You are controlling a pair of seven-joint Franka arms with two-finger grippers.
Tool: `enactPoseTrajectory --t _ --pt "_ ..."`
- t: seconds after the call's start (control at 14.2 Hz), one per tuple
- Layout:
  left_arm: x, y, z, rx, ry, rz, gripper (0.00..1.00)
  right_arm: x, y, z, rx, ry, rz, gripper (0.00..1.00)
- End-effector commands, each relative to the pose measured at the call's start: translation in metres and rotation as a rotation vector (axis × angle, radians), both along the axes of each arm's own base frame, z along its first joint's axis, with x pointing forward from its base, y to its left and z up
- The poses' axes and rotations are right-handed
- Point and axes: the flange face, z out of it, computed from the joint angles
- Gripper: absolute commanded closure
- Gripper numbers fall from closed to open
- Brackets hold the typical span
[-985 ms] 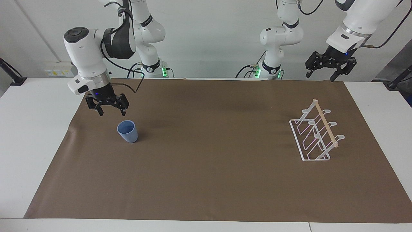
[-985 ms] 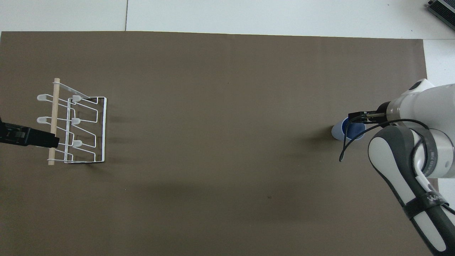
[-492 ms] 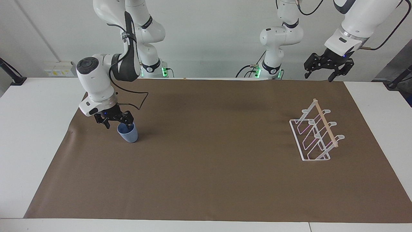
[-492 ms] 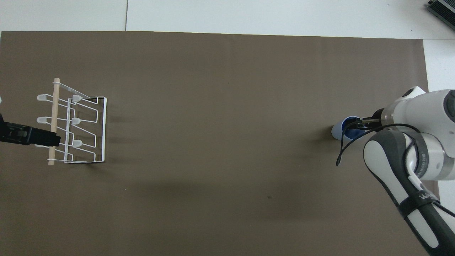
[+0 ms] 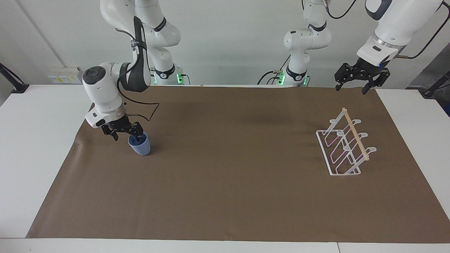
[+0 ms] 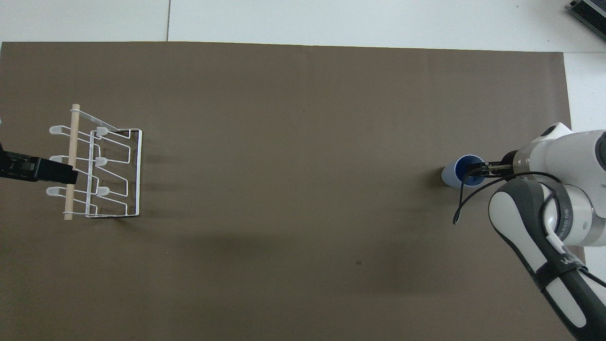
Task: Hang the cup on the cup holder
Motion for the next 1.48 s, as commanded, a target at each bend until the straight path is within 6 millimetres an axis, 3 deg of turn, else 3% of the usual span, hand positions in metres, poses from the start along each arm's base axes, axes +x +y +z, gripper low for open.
enactPoseTrajectory --t 0.0,0.28,1.06,1.2,1.41 --pt "0.009 0.001 -0.002 0.001 0.021 0.018 0.00 -0.005 -0.001 -0.004 0.000 -0.014 0.018 0.00" --pt "0.000 0.006 -0.013 0.008 0.030 0.027 0.00 -0.007 -0.001 -0.008 0.001 -0.006 0.015 0.00" --pt "0.003 0.001 -0.014 0.016 -0.001 0.021 0.00 -0.007 0.003 -0.010 0.001 -0.003 0.020 0.00" --pt "0.002 0.000 -0.014 0.015 -0.001 0.021 0.00 -0.007 0.006 -0.010 0.001 -0.003 0.025 0.06" --pt "0.000 0.000 -0.016 0.014 0.009 0.021 0.00 -0.007 0.008 -0.011 0.001 -0.002 0.023 0.27"
